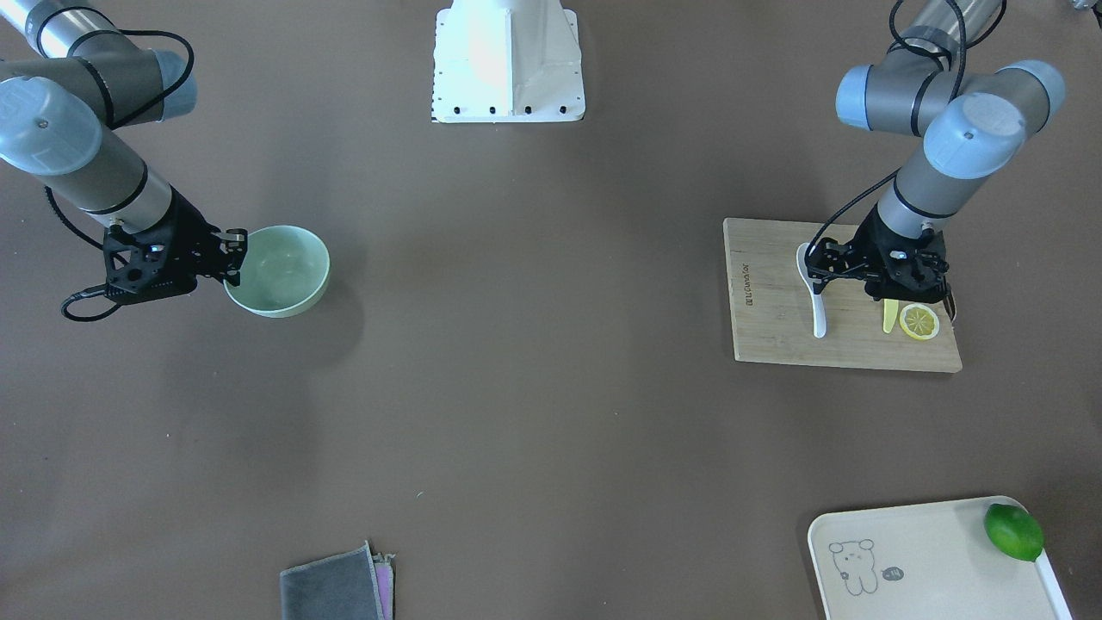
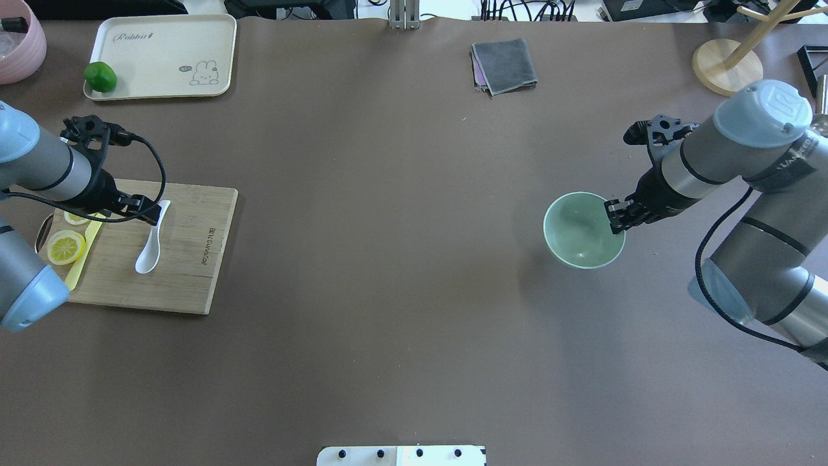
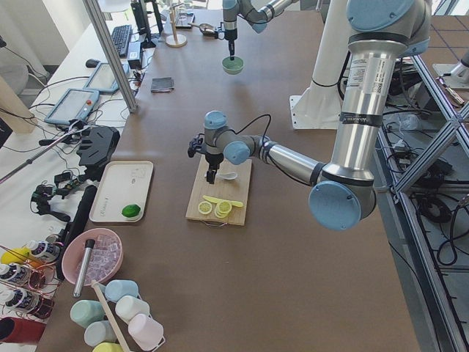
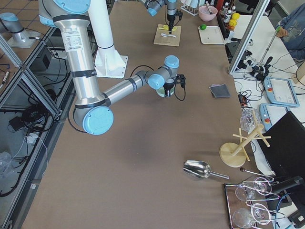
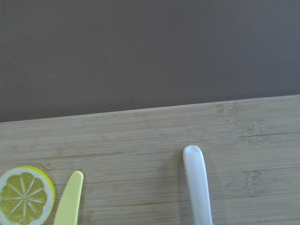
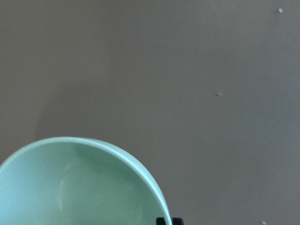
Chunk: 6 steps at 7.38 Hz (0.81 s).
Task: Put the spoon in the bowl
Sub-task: 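Grasp the white spoon with the left gripper while the right gripper drags the bowl closer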
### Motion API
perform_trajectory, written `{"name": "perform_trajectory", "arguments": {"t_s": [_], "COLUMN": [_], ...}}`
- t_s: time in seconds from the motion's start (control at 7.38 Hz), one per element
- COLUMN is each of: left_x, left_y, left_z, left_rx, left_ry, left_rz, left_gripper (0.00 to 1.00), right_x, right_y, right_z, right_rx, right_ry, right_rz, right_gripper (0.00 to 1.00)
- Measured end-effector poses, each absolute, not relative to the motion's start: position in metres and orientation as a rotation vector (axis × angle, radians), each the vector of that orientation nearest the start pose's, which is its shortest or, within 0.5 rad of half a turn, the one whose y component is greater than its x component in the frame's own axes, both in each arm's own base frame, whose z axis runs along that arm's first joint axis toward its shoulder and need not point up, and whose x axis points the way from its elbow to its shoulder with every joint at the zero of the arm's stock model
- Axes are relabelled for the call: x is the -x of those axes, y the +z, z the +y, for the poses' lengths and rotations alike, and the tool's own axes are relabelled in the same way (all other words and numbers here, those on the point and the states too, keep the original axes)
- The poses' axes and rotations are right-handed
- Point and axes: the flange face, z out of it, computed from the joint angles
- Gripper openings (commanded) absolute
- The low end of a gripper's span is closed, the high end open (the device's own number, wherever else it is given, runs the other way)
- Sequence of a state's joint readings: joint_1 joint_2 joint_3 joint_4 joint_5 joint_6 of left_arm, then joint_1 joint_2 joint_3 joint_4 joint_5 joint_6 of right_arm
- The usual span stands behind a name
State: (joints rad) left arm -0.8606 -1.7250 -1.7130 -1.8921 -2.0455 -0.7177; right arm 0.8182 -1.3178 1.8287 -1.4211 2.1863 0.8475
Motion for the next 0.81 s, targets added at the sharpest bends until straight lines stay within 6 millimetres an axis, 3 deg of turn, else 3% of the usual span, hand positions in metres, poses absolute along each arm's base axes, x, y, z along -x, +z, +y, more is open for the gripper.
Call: {"name": "perform_trajectory", "arguments": {"t_s": [0.27, 0.41, 0.54, 0.81], "left_x": [-0.325, -0.333, -0.338, -0.342], "left_y": [0.481, 0.480, 0.481, 0.482], "left_z": [-0.488, -0.485, -0.484, -0.484], "left_rx": [-0.140, -0.134, -0.129, -0.129], "left_ry": [0.144, 0.149, 0.153, 0.157], "left_rz": [0.748, 0.750, 0.750, 0.755], "left_gripper": [0.56, 0.38, 0.00, 0.00], "right_x": [0.398, 0.428, 0.456, 0.502], "right_y": [0.313, 0.288, 0.269, 0.244], "right_z": [-0.457, -0.441, -0.426, -0.411], "right_rx": [0.012, 0.018, 0.025, 0.038], "right_ry": [-0.055, -0.026, -0.001, 0.031], "right_rz": [-0.887, -0.892, -0.897, -0.898], "right_gripper": [0.00, 0.00, 0.00, 0.00]}}
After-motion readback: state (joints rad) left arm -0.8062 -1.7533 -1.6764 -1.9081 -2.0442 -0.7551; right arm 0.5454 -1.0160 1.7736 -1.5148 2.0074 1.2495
